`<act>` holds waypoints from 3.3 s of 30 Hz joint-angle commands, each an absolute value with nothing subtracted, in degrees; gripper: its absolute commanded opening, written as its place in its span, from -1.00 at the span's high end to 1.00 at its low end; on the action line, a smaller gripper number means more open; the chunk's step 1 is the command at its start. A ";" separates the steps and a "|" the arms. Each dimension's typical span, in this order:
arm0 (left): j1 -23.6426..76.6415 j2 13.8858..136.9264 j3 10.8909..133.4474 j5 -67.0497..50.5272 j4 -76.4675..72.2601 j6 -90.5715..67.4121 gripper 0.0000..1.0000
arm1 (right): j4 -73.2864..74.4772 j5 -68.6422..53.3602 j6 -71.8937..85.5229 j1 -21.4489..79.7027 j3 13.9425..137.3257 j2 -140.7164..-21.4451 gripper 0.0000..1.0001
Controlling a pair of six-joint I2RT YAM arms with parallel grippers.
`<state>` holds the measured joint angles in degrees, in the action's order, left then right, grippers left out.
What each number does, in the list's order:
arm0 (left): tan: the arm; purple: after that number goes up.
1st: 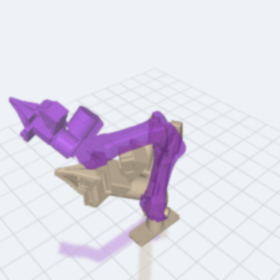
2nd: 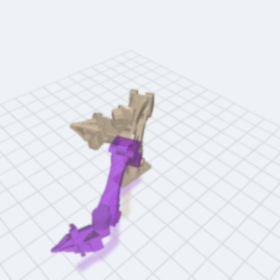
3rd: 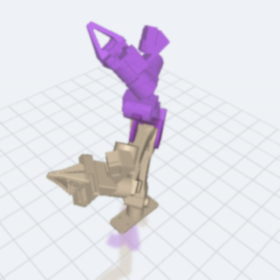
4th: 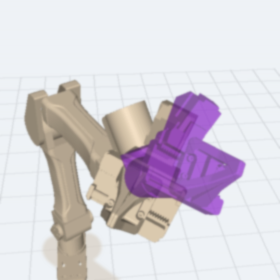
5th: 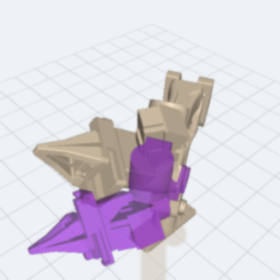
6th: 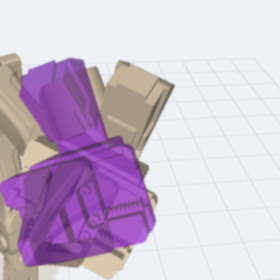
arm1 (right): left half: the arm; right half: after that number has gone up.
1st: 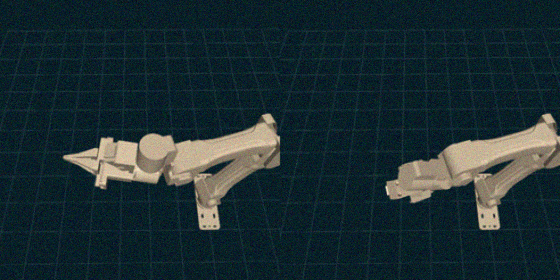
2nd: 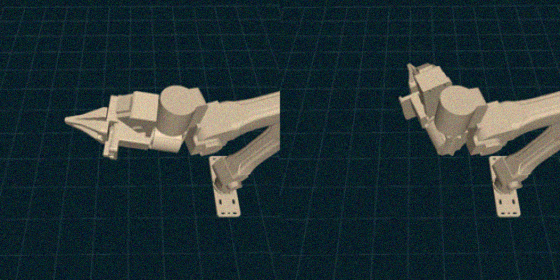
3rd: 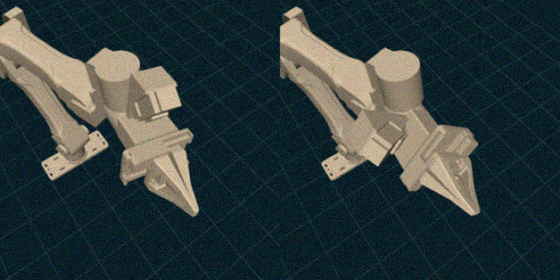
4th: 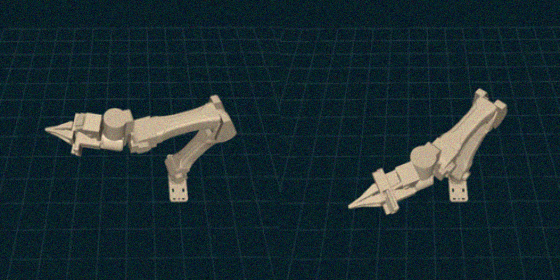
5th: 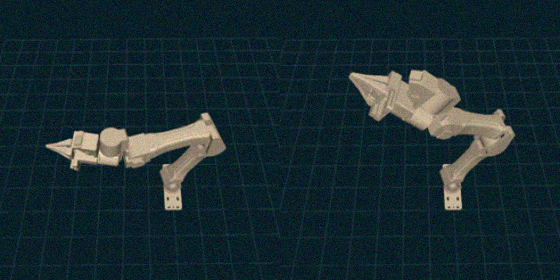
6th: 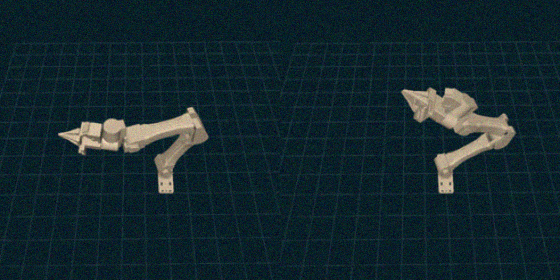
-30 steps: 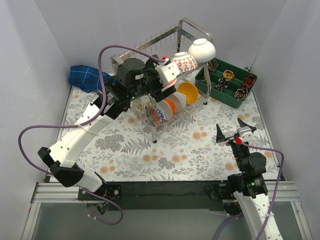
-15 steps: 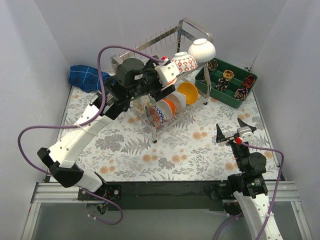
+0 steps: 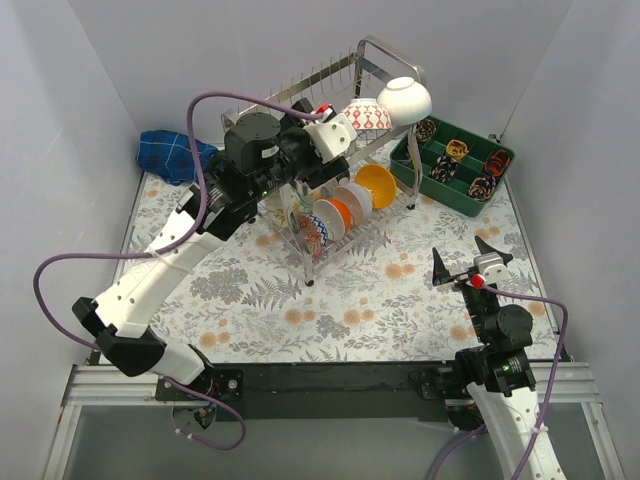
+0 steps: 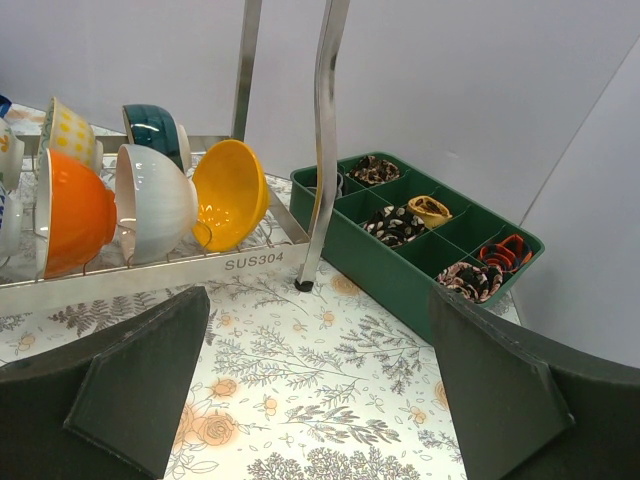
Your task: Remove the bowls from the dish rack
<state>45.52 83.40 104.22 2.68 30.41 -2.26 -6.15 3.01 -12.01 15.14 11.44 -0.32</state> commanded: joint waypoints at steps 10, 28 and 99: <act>45.53 76.64 102.30 3.16 26.64 -0.61 0.70 | -7.73 3.69 -12.22 15.47 11.69 5.63 -0.97; 45.53 69.18 96.77 23.63 5.81 -7.64 0.78 | -7.56 3.34 -12.48 15.38 11.95 5.89 -0.97; 28.30 34.71 0.53 -26.72 -29.53 -116.63 0.67 | -29.52 -16.43 29.61 47.89 26.54 -68.71 -0.78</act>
